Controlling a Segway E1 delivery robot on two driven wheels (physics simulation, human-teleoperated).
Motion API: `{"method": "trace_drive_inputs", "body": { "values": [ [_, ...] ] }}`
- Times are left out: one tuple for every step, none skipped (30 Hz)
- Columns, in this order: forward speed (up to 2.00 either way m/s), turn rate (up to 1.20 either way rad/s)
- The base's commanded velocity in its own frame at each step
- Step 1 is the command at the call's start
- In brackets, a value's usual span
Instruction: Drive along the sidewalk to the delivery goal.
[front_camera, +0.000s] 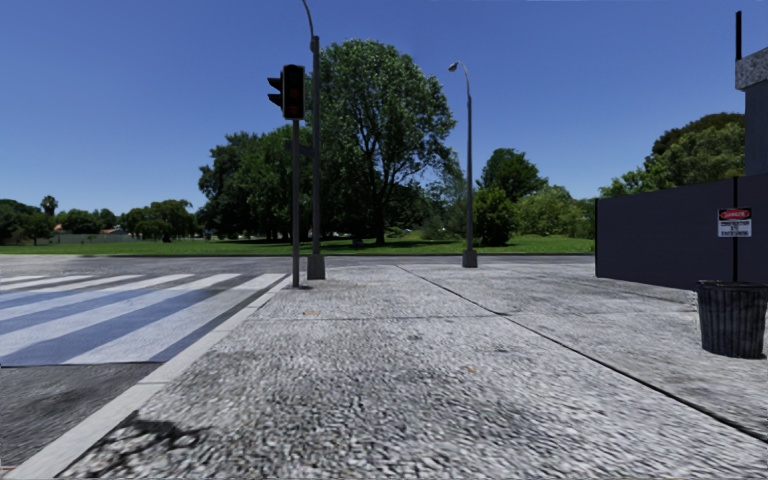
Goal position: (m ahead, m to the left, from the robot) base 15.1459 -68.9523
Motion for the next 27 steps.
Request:
{"method": "trace_drive_inputs", "body": {
  "values": [
    [1.75,0.00],
    [2.00,0.00],
    [2.00,0.00],
    [2.00,0.00],
    [2.00,0.00],
    [2.00,0.00],
    [2.00,0.00],
    [2.00,0.00],
    [2.00,0.00],
    [2.00,0.00],
    [2.00,0.00],
    [2.00,0.00],
    [2.00,0.00],
    [2.00,0.00],
    [2.00,0.00],
    [2.00,0.00],
    [2.00,0.00],
    [2.00,0.00],
    [2.00,0.00],
    [2.00,0.00],
    [2.00,0.00],
    [2.00,-0.01],
    [2.00,-0.01],
    [2.00,-0.04],
    [2.00,-0.06],
    [2.00,-0.14],
    [2.00,-0.21]
  ]
}}
